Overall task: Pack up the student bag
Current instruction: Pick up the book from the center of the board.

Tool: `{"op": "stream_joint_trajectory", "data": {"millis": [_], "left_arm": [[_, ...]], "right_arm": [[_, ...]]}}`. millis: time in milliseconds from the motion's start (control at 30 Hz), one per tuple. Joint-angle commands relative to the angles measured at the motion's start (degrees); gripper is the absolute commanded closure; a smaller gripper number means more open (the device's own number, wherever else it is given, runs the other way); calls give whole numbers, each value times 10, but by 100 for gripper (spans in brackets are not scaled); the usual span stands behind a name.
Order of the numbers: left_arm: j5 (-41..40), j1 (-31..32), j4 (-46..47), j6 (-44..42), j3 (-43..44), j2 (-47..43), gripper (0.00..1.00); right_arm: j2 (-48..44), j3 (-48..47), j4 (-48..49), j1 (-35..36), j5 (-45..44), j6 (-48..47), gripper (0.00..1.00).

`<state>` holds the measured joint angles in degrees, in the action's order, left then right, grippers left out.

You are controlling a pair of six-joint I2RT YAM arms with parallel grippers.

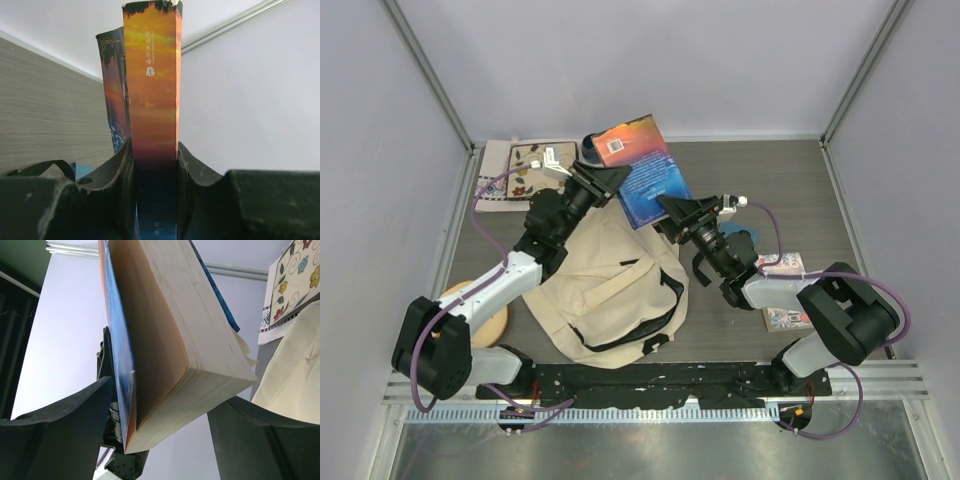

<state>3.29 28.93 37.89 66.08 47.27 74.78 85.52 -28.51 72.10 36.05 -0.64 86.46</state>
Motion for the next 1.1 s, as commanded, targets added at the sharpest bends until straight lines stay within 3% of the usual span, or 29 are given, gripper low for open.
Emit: {"op": "stream_joint_trajectory", "data": {"millis": [0,600,800,967,1000,1067], "left_arm": [[0,4,112,26,13,-40,100],[-25,5,109,12,-3,-22,100],[-25,7,108,14,-18,-24,100],[-11,13,93,14,-31,-24,100],[-7,13,84,11,-34,-25,100],[6,13,68,0,-36,-30,87]], "right_arm": [[-9,-26,121,-2,-3,-23,21],[-49,-28,154,-1,13,6,20],[-62,-32,154,-1,9,-11,45],[-64,-37,142,-1,13,-22,73],[-65,-37,138,-1,17,-23,84],[-75,-39,125,-4,24,-39,94]]}}
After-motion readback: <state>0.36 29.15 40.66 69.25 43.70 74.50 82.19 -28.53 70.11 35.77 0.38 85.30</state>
